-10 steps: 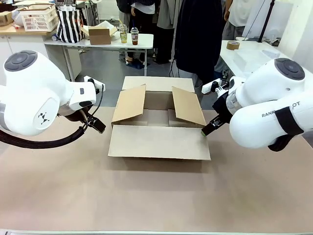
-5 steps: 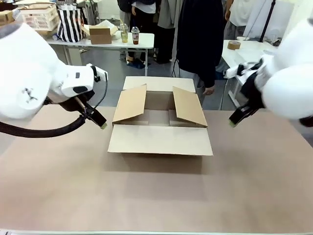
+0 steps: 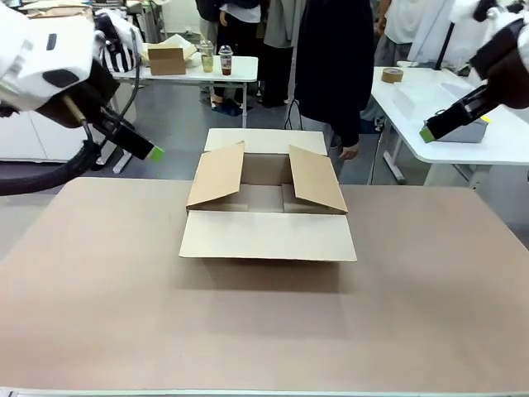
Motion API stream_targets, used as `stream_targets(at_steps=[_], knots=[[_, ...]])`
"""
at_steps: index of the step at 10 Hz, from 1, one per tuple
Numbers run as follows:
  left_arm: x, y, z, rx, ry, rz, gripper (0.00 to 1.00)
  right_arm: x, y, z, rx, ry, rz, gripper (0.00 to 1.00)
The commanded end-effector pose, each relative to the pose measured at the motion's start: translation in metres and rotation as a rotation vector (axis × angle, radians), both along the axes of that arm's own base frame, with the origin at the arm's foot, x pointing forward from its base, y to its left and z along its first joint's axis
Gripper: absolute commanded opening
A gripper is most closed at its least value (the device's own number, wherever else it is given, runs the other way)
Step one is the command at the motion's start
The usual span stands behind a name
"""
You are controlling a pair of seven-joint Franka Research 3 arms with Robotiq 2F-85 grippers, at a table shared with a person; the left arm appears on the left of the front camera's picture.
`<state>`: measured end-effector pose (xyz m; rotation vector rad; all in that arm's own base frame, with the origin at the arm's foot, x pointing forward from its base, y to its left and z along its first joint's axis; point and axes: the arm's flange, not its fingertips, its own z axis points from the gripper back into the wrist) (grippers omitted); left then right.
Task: Pack the gift set into the box.
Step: Place both hands on the side flaps of the Package Box and spread them outward.
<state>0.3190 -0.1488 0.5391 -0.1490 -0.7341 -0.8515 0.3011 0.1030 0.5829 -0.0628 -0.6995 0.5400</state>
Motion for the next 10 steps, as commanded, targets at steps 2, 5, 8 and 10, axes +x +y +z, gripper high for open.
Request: stream_targets(at_steps=[2,5,8,10], knots=[[0.000,0.000,0.000,0.000,0.000,0.000,1.00,0.010,0.014,-0.016,0.036,0.135,0.071,1.00],[0.013,0.049,0.014,-0.540,0.433,-0.286,1.00,0.025,0.001,0.005,0.645,0.538,0.208,1.00],[0.003,0.103,0.007,-0.906,0.432,-0.241,1.00,0.043,-0.067,-0.009,1.240,0.698,0.052,1.00],[0.003,0.120,-0.006,-0.949,0.419,-0.199,1.00,0.039,-0.093,-0.028,1.444,0.593,-0.044,1.00]])
